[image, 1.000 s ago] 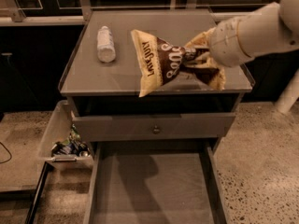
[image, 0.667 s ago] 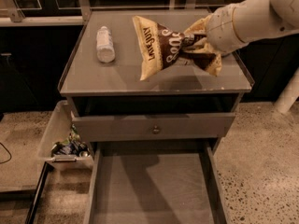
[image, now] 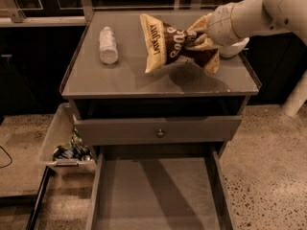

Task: Pick brown chip bag from middle drawer and place on counter

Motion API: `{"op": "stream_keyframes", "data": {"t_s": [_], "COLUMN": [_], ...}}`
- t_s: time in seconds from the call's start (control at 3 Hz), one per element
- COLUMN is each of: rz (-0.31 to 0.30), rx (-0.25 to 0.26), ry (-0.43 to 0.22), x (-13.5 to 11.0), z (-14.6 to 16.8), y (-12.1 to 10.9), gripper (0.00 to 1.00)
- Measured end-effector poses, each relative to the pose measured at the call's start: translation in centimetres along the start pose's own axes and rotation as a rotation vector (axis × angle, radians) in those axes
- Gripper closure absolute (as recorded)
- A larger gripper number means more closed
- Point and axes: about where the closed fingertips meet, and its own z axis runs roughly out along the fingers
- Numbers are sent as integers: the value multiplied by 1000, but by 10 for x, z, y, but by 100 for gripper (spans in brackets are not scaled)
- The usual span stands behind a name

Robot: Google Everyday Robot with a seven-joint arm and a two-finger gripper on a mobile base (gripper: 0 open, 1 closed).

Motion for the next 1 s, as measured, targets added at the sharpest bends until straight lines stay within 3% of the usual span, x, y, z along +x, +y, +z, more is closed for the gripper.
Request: {"op": "stream_keyframes", "data": {"t_s": [0.67, 1.0], "rz": [94, 120], "rx": [-13, -33], "ry": [-34, -48], "x": [42, 49], "z": [39, 53], "y": [15, 27], "gripper": [100, 83]}}
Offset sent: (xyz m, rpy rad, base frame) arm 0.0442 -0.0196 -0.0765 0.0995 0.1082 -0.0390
